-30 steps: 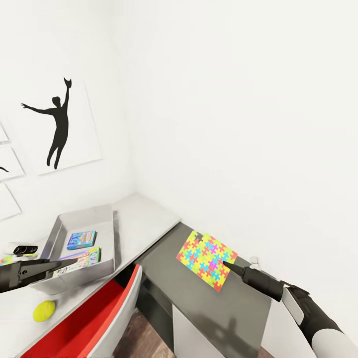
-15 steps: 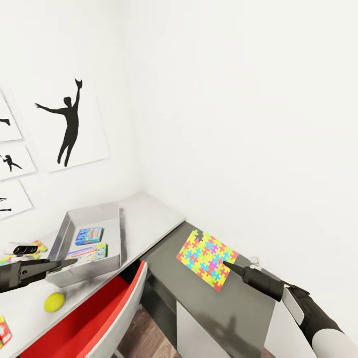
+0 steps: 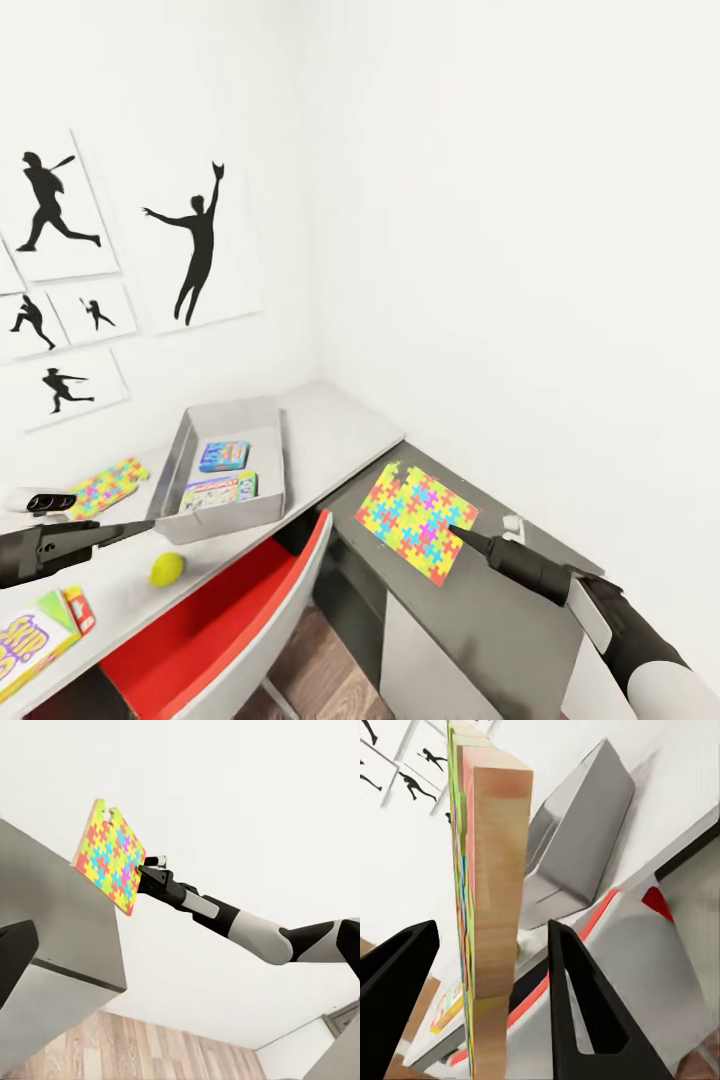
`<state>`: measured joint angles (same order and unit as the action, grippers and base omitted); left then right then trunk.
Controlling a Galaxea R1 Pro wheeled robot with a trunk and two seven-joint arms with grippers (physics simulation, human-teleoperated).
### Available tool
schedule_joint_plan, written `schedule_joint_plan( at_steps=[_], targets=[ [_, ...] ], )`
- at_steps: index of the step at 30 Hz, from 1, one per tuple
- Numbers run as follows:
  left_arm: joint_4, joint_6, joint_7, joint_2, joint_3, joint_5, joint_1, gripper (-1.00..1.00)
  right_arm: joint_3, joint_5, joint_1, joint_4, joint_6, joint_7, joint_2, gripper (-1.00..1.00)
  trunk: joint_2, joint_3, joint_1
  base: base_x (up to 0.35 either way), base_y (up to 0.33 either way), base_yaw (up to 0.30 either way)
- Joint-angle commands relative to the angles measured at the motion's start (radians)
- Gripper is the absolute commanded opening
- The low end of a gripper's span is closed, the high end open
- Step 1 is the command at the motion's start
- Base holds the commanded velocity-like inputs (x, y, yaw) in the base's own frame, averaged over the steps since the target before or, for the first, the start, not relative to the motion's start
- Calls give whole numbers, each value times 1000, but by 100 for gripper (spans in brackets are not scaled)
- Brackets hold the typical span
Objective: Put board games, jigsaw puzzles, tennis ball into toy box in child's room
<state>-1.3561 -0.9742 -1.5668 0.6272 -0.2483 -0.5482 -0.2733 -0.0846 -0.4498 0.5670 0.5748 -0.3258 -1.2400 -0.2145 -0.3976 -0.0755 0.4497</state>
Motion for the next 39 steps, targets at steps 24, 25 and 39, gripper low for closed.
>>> schedule_joint_plan(
  at_steps=[24,25,39],
  targets=[
    [1,-11,-4,0,1,0,-1,100,-1,-4,1,-3,-9,-1,0,-100,-2,11,0,-44,134,268],
    [1,-11,-4,0,1,0,-1,100,-1,-3,1,-3,-9,-1,0,-100,-2,11,0,0,24,273],
    [1,-11,-4,0,1,1,-1,100,-1,-11,1,-2,-21,-5,-2,-100,-2,16,0,0,102,194]
  ],
)
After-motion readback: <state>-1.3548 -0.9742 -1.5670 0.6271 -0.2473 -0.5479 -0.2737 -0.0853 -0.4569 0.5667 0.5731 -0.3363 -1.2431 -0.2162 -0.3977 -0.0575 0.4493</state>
